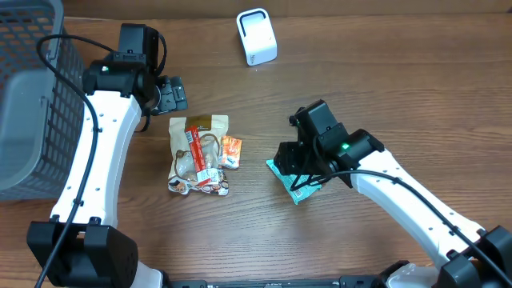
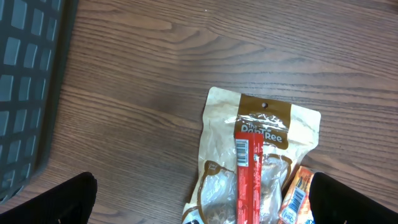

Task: Scan the item barcode
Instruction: 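Carry the teal packet left and lower it beside the orange packet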

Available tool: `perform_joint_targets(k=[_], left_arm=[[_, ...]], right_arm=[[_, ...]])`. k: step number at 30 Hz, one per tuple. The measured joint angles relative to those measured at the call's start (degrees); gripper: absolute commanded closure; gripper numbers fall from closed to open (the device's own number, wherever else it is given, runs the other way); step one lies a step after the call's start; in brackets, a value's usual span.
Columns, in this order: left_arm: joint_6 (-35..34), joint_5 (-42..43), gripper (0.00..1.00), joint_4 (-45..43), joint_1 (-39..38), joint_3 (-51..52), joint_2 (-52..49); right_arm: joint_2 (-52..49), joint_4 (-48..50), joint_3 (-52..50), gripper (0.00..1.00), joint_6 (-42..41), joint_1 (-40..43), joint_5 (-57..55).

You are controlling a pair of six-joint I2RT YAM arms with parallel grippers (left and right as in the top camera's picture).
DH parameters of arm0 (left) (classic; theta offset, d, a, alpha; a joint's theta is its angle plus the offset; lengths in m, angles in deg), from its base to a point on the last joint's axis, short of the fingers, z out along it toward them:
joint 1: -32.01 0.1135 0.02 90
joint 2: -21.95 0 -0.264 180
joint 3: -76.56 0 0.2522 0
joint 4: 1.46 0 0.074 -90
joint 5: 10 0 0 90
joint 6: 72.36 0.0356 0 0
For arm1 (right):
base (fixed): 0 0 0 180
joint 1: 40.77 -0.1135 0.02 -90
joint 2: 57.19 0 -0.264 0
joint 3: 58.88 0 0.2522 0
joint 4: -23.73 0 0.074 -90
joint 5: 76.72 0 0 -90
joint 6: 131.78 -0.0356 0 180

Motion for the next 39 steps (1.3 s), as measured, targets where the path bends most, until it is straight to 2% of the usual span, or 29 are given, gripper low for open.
perform_joint_targets(k=[9, 14, 17, 22, 27, 39], left_arm=[[0.0, 0.0, 0.00, 0.0, 0.0, 0.0, 0.0], [0.0, 0.0, 0.00, 0.0, 0.0, 0.0, 0.0], [0.0, 0.0, 0.00, 0.0, 0.0, 0.0, 0.0], [0.0, 0.0, 0.00, 0.0, 0.0, 0.0, 0.0], [0.0, 0.0, 0.00, 0.0, 0.0, 0.0, 0.0], [0.0, 0.0, 0.00, 0.0, 0.0, 0.0, 0.0]], right_arm=[[-2.4, -0.6, -0.3, 0.50, 0.1, -9.4, -12.4], [-6.0, -2.3, -0.7, 0.49, 0.2, -9.4, -19.7], [-7.9, -2.4, -1.0, 0.46, 0.1, -9.0, -21.8], [-10.1, -3.3, -1.2, 0.46, 0.1, -8.0, -24.2], [-11.9, -3.1, -1.2, 0.45, -1.1, -7.5, -23.6], [-12.8, -0.3, -1.2, 0.44, -2.4, -7.5, -10.5]])
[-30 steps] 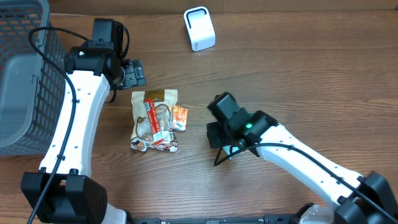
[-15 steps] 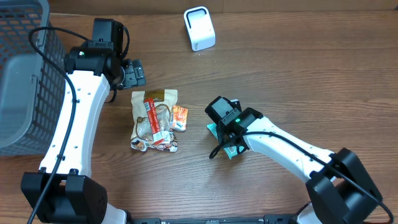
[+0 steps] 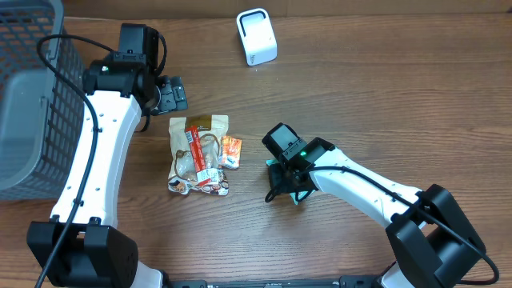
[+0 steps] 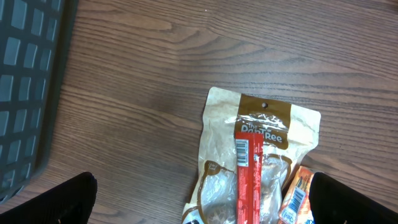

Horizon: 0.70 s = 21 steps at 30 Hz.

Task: Scan the item barcode
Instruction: 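Carry the teal packet left and lower it beside the orange packet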

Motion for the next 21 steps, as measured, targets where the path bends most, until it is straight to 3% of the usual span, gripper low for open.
perform_joint_targets(k=[13, 21], left_arm=[[0.0, 0.0, 0.00, 0.0, 0.0, 0.0, 0.0], [0.0, 0.0, 0.00, 0.0, 0.0, 0.0, 0.0]], right_arm=[[-1.3, 3.3, 0.0, 0.43, -0.6, 0.0, 5.2], [-0.1, -4.9, 3.8, 0.35, 2.5, 0.0, 2.5]])
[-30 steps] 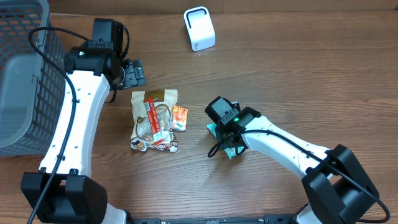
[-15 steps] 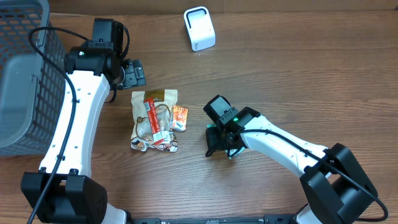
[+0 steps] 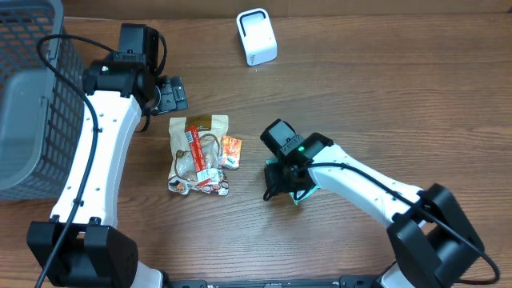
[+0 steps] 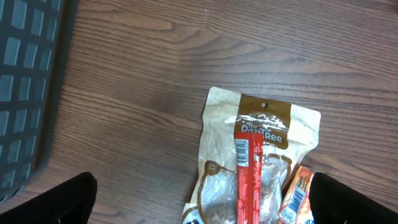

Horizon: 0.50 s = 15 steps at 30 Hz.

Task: Scan the item barcode
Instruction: 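Carry the teal packet left and lower it beside the orange packet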

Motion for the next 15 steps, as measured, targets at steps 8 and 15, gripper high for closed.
perform_joint_targets(k=[8, 15], left_arm=[[0.0, 0.0, 0.00, 0.0, 0.0, 0.0, 0.0], [0.0, 0.0, 0.00, 0.0, 0.0, 0.0, 0.0]], right_arm=[[1.6, 0.0, -0.3, 0.30, 3.2, 0.0, -6.7], [-3.1, 4.6, -3.6, 0.29, 5.0, 0.0, -6.8]])
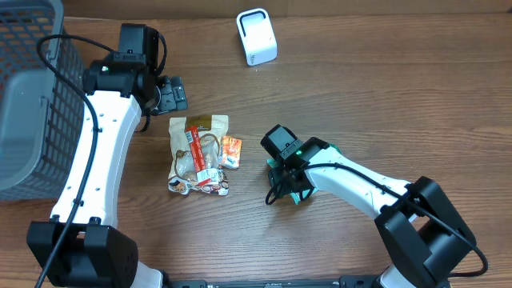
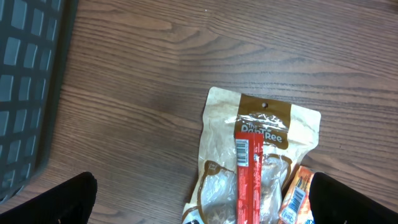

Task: Scan the item barcode
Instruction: 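Carry the teal packet left and lower it beside the orange packet, then move the right gripper right over the green-capped bottle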

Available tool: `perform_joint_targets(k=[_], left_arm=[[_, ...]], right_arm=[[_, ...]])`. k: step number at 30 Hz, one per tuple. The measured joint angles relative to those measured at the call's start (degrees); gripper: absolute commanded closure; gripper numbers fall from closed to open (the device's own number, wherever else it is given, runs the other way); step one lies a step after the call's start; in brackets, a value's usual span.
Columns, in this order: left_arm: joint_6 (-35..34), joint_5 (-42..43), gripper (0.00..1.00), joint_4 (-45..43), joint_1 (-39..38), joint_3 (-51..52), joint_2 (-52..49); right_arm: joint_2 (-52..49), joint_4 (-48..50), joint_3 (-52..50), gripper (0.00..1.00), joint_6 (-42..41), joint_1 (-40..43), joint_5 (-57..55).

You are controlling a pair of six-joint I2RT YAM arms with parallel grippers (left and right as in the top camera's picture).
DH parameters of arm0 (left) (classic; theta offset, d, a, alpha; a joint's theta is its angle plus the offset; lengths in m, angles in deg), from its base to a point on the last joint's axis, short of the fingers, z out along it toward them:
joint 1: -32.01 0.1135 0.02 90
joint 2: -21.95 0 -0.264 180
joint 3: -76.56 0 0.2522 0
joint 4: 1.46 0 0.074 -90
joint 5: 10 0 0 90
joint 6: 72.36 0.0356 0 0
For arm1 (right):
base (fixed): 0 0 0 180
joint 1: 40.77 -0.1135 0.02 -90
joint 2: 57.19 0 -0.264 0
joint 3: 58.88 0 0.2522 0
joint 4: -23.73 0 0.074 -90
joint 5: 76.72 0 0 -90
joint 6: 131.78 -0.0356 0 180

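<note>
A teal packet (image 1: 302, 196) lies on the wooden table, mostly hidden under my right gripper (image 1: 286, 190). That gripper points down onto it, and its jaws are too small and dark to read. The white barcode scanner (image 1: 256, 36) stands at the back centre. My left gripper (image 1: 170, 94) hovers behind a pile of snacks. In the left wrist view the left gripper (image 2: 202, 186) is open, its fingers (image 2: 68, 199) wide apart over a tan snack bag (image 2: 261, 127). On the bag lies a red stick pack (image 2: 249, 168).
A grey mesh basket (image 1: 28, 96) fills the left side and shows at the left wrist view's edge as the basket (image 2: 25, 81). An orange sachet (image 1: 231, 151) lies beside the tan bag (image 1: 198, 156).
My right wrist has shifted slightly down and to the left over the teal packet. The left arm and the snack pile have not moved.
My right gripper first stood over the teal packet with its forearm coming from the right. Then the wrist had swung round to the packet's back left, fingers pointing down onto it. It has stayed there with small shifts. The left arm has held still throughout.
</note>
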Motion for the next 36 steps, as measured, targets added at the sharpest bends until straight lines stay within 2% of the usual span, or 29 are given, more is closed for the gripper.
perform_joint_targets(k=[5, 10, 17, 24, 36], left_arm=[[0.0, 0.0, 0.00, 0.0, 0.0, 0.0, 0.0], [0.0, 0.0, 0.00, 0.0, 0.0, 0.0, 0.0], [0.0, 0.0, 0.00, 0.0, 0.0, 0.0, 0.0], [0.0, 0.0, 0.00, 0.0, 0.0, 0.0, 0.0], [0.0, 0.0, 0.00, 0.0, 0.0, 0.0, 0.0]], right_arm=[[0.0, 7.1, 0.0, 0.29, -0.2, 0.7, 8.3], [-0.7, 13.9, 0.0, 0.29, -4.1, 0.6, 18.4], [-1.0, 14.6, 0.5, 0.29, -6.5, 0.7, 21.9], [2.1, 14.5, 4.5, 0.28, -5.3, 0.8, 17.9], [2.8, 13.1, 2.6, 0.29, -5.1, 0.8, 6.6]])
